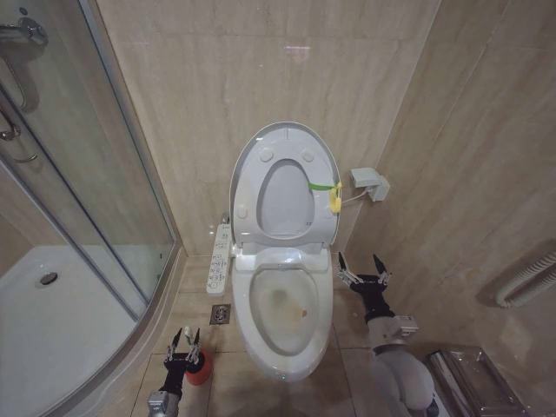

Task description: Open the toilet lid, clean the toilet bowl with a toilet brush, close the toilet lid, and flush.

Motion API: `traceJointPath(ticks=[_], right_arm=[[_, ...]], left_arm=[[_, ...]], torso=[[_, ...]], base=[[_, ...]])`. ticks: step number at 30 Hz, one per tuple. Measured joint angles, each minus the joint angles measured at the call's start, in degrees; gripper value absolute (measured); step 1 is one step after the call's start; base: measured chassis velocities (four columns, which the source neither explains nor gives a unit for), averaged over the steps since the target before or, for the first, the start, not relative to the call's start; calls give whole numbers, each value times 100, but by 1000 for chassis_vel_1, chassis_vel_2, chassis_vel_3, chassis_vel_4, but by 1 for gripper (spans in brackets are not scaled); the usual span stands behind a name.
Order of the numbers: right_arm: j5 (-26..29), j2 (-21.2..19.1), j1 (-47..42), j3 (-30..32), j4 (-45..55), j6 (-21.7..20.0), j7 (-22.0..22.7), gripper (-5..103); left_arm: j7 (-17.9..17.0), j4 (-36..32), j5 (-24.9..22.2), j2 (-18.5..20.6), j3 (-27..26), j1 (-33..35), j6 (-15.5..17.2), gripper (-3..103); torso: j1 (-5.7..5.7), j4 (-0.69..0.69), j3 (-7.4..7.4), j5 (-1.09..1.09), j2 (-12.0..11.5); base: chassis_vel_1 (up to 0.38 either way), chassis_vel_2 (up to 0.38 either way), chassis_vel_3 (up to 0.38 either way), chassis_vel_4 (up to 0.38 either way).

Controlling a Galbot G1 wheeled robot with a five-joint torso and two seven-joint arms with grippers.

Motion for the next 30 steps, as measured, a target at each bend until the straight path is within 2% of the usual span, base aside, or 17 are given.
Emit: traceJointPath(ticks=[6, 7, 17, 24, 30], right_arm=[[0, 0, 0, 0, 0, 0, 0, 100], [0, 0, 0, 0, 0, 0, 0, 100], [0, 0, 0, 0, 0, 0, 0, 100], [0, 0, 0, 0, 0, 0, 0, 100], [0, 0, 0, 0, 0, 0, 0, 100]], left_arm=[[23, 78, 4, 4, -15, -44, -36, 49], [27, 89, 8, 3, -19, -54, -52, 24], [49, -217, 72, -37, -2, 6, -161, 24], [41, -1211, 129, -42, 48, 403, -133, 24], [-9, -1797, 229, 12, -3, 676, -68, 24]], torso=[[0, 0, 0, 0, 0], [0, 0, 0, 0, 0], [0, 0, 0, 0, 0], [0, -1, 0, 1, 0], [0, 0, 0, 0, 0]], base=[[0, 0, 0, 0], [0, 0, 0, 0], [0, 0, 0, 0], [0, 0, 0, 0], [0, 0, 0, 0]])
